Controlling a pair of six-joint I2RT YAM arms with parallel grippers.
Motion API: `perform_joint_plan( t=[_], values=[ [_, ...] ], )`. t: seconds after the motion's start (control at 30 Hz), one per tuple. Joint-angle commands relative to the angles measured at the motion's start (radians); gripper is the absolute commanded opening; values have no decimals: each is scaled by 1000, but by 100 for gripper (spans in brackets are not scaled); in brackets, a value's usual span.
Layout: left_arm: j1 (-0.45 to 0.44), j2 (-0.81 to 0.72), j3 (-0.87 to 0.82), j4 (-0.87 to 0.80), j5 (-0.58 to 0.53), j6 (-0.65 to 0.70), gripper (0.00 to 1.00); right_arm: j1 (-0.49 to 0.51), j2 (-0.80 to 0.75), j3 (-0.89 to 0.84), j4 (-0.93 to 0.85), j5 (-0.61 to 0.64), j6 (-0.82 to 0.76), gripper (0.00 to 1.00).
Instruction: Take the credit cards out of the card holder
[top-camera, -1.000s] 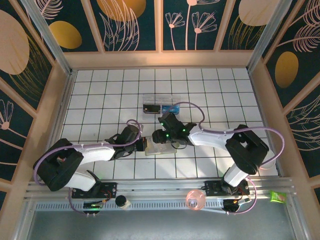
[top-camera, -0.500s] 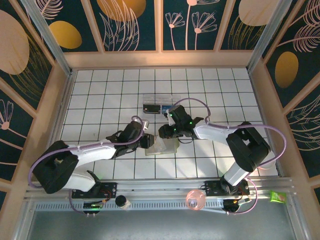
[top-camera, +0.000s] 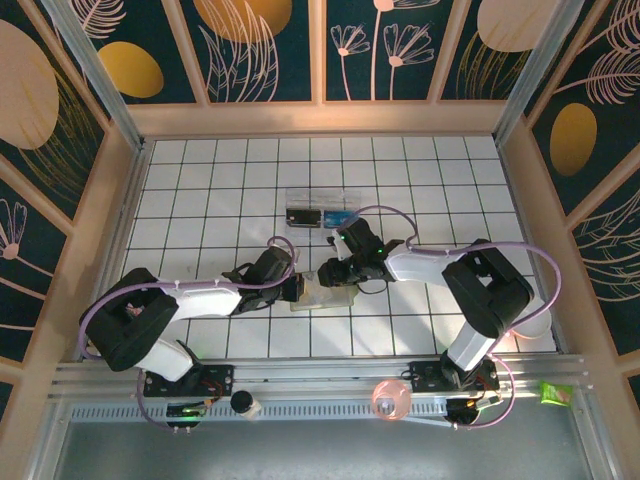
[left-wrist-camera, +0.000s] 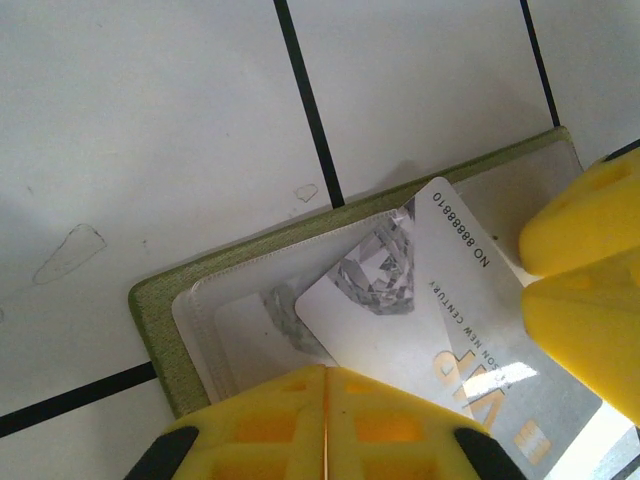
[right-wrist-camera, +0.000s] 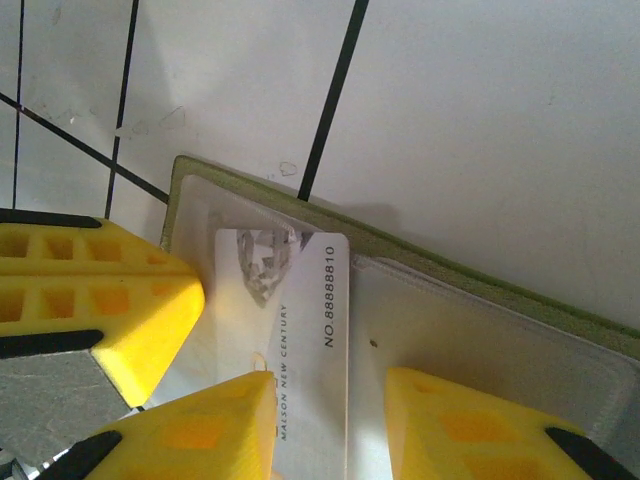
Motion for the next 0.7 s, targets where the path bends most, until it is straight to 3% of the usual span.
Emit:
perform_joint_plan(
  t=[0.0,0.23,0.37,0.67],
  values=[
    [-1,28,-12,-30,6,-5,7,-5,19,-17,36,-38,17,34],
    [-1,46,-25,-11,26,-15,3,-5,34,-23,54,-65,32,29],
    [-1,43,-26,-10,28,-15,2,-7,30,-25,53,-52,41,18],
    [1,28,-26,-20,7,-9,2,-48,-66,-107,56,25,90,6]
  ],
)
